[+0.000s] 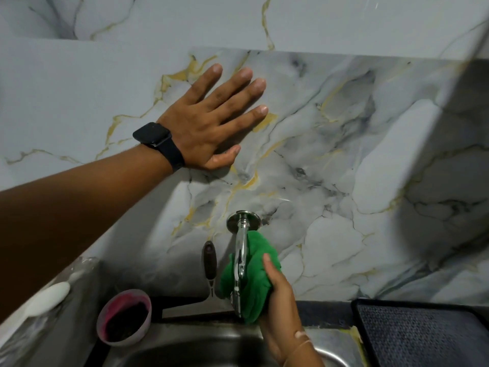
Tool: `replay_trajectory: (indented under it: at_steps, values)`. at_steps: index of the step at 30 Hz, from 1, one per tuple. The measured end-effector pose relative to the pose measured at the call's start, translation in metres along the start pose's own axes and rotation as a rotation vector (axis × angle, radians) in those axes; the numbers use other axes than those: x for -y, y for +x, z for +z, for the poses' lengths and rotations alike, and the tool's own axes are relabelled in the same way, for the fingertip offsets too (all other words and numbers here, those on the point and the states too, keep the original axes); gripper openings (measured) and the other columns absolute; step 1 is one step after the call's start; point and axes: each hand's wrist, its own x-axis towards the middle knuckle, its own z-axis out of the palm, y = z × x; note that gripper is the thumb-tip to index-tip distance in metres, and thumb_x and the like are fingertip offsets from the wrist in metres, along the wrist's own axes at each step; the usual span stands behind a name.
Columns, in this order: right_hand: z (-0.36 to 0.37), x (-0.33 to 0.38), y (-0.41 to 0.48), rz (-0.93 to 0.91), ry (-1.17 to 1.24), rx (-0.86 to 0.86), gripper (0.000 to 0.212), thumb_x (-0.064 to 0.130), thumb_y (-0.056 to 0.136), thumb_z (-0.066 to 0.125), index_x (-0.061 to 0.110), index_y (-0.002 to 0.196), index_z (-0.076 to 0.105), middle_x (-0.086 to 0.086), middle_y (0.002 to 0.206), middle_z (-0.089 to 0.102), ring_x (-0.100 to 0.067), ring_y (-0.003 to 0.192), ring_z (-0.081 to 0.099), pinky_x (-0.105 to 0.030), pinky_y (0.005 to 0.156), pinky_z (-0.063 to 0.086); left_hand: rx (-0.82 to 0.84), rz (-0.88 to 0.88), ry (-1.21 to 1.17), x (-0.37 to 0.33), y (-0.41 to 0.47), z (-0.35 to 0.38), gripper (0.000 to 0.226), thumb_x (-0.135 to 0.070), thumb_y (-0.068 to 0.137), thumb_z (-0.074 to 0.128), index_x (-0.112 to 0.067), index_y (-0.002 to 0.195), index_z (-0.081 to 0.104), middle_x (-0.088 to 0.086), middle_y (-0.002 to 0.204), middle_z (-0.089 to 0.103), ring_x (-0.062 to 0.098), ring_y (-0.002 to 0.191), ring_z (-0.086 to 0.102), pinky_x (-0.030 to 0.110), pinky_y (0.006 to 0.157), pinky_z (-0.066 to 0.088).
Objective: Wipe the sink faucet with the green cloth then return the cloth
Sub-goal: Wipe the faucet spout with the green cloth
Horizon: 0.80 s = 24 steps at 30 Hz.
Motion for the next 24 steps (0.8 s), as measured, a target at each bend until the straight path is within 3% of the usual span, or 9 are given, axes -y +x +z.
replay_trajectory:
  at_steps: [7, 10, 14, 16, 17, 18, 19, 21, 24]
  values:
    - [0.005, -0.018, 0.035, 0.499, 0.284, 0.152, 0.058, 0.054, 0.083, 0.052, 0.0, 0.087, 0.075, -0.019, 0.071, 0.074, -0.031, 0.062, 0.071, -0.036, 0.056, 0.06, 0.026, 0.01, 0.029, -0.002, 0.001, 0.003, 0.074, -0.049, 0.093, 0.038, -0.015, 0.157, 0.023, 0.02, 0.16, 0.031, 0.04, 0.149, 0.026, 0.048, 0.125, -0.008]
    - [-0.001, -0.03, 0.03, 0.447, 0.293, 0.195, 0.064, 0.053, 0.09, 0.045, -0.005, 0.099, 0.07, -0.025, 0.079, 0.072, -0.035, 0.063, 0.071, -0.039, 0.055, 0.061, 0.046, 0.012, 0.022, -0.003, 0.0, 0.002, 0.075, -0.049, 0.093, 0.038, -0.015, 0.157, 0.024, 0.021, 0.16, 0.031, 0.04, 0.148, 0.026, 0.048, 0.125, -0.007]
    - [-0.004, -0.034, 0.01, 0.077, 0.217, 0.202, 0.063, 0.037, 0.085, 0.053, -0.016, 0.118, 0.049, -0.038, 0.078, 0.06, -0.033, 0.051, 0.064, -0.034, 0.047, 0.056, 0.055, 0.019, 0.018, -0.004, 0.001, 0.001, 0.074, -0.049, 0.093, 0.037, -0.014, 0.157, 0.025, 0.021, 0.159, 0.033, 0.04, 0.148, 0.027, 0.049, 0.126, -0.005]
    - [0.014, -0.012, 0.003, 0.094, -0.079, 0.183, 0.098, 0.056, 0.076, 0.065, -0.02, 0.131, 0.035, -0.054, 0.097, 0.053, -0.029, 0.069, 0.067, -0.023, 0.057, 0.055, 0.054, 0.023, 0.014, -0.003, 0.002, 0.003, 0.074, -0.05, 0.093, 0.037, -0.015, 0.156, 0.025, 0.02, 0.159, 0.033, 0.04, 0.148, 0.027, 0.049, 0.126, -0.004]
    - [0.016, -0.01, -0.011, 0.151, -0.131, 0.056, 0.104, 0.058, 0.079, 0.063, -0.022, 0.136, 0.029, -0.053, 0.118, 0.049, -0.03, 0.09, 0.067, -0.015, 0.066, 0.052, 0.052, 0.025, 0.019, -0.001, 0.001, 0.003, 0.074, -0.05, 0.093, 0.037, -0.015, 0.157, 0.025, 0.02, 0.159, 0.033, 0.04, 0.148, 0.027, 0.049, 0.126, -0.005]
    - [0.009, -0.017, -0.009, 0.038, -0.526, 0.128, 0.086, 0.045, 0.089, 0.059, -0.018, 0.139, 0.027, -0.046, 0.131, 0.046, -0.033, 0.109, 0.062, -0.011, 0.076, 0.049, 0.05, 0.018, 0.019, 0.0, 0.0, 0.003, 0.074, -0.05, 0.093, 0.037, -0.015, 0.157, 0.025, 0.02, 0.159, 0.032, 0.04, 0.148, 0.026, 0.049, 0.126, -0.005]
    - [0.024, -0.016, -0.02, -0.101, -0.939, 0.249, 0.07, 0.035, 0.092, 0.056, -0.01, 0.14, 0.032, -0.042, 0.132, 0.048, -0.039, 0.116, 0.058, -0.021, 0.087, 0.052, 0.049, 0.009, 0.013, -0.001, -0.002, 0.003, 0.074, -0.049, 0.093, 0.037, -0.014, 0.157, 0.024, 0.021, 0.16, 0.032, 0.04, 0.148, 0.026, 0.049, 0.126, -0.006]
    - [0.05, -0.028, -0.033, -0.323, -1.155, -0.046, 0.078, 0.038, 0.071, 0.07, 0.005, 0.136, 0.043, -0.034, 0.125, 0.056, -0.048, 0.108, 0.06, -0.051, 0.084, 0.058, 0.048, 0.004, 0.001, -0.005, -0.003, 0.002, 0.073, -0.049, 0.093, 0.038, -0.014, 0.156, 0.025, 0.02, 0.16, 0.032, 0.04, 0.149, 0.026, 0.049, 0.126, -0.005]
    - [0.06, -0.039, -0.028, -0.51, -1.412, -0.437, 0.099, 0.03, 0.047, 0.088, 0.016, 0.136, 0.047, -0.023, 0.132, 0.053, -0.041, 0.11, 0.058, -0.055, 0.08, 0.058, 0.036, 0.006, 0.005, -0.006, 0.002, 0.002, 0.072, -0.048, 0.093, 0.039, -0.014, 0.156, 0.028, 0.02, 0.159, 0.034, 0.039, 0.148, 0.028, 0.049, 0.126, -0.003]
